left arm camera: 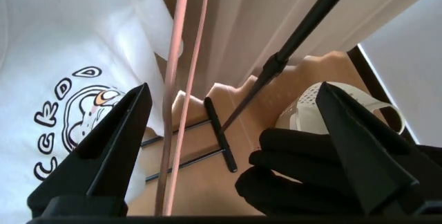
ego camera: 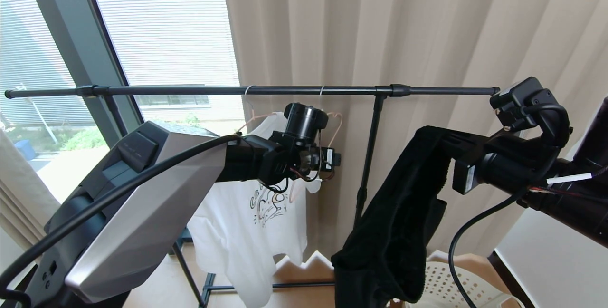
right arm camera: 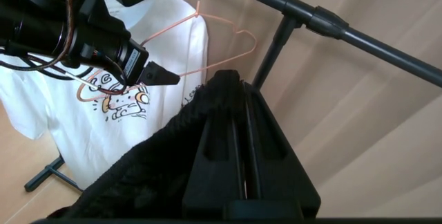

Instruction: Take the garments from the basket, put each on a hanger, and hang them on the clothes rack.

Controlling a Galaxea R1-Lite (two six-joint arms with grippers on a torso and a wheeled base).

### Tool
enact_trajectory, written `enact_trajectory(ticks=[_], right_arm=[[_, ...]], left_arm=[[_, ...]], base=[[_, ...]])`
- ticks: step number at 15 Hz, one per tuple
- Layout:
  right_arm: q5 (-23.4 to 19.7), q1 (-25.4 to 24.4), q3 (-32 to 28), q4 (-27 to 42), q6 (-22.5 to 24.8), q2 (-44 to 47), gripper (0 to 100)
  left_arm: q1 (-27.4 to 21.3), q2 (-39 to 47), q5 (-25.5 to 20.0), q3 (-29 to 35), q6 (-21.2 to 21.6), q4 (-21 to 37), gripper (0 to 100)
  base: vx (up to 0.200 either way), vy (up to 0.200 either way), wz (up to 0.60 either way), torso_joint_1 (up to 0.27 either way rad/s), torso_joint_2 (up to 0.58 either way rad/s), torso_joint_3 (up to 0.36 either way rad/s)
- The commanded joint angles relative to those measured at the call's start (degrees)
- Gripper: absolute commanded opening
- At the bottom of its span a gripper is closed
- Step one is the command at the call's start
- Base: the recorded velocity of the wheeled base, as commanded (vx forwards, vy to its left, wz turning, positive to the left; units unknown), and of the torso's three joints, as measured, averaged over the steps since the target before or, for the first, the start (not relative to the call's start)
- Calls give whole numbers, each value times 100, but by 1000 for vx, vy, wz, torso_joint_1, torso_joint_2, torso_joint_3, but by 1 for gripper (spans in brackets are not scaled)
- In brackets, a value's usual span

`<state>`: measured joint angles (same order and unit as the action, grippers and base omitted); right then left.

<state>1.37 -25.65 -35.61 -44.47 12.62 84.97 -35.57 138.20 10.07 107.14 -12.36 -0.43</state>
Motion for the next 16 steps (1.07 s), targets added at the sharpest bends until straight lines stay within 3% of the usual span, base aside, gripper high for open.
enact_trajectory(ticks=[1,11,12,16], right_arm=[[4,-2,-7,-18,4,81,0],[4,-2,1,-27,4,81,0],[4,-2,1,-27,4,81,0],[4,-2,1,-18,4,72,0]], left_arm=[[-2,-13,13,8,23,-1,100],[42,286,241,123,76,-1,100],[42,295,294,123,94,-1,0],[42,260,347,149,102,-1,0]], base=[[0,0,0,0,0,0],[0,0,0,0,0,0],[0,0,0,0,0,0],[0,0,0,0,0,0]])
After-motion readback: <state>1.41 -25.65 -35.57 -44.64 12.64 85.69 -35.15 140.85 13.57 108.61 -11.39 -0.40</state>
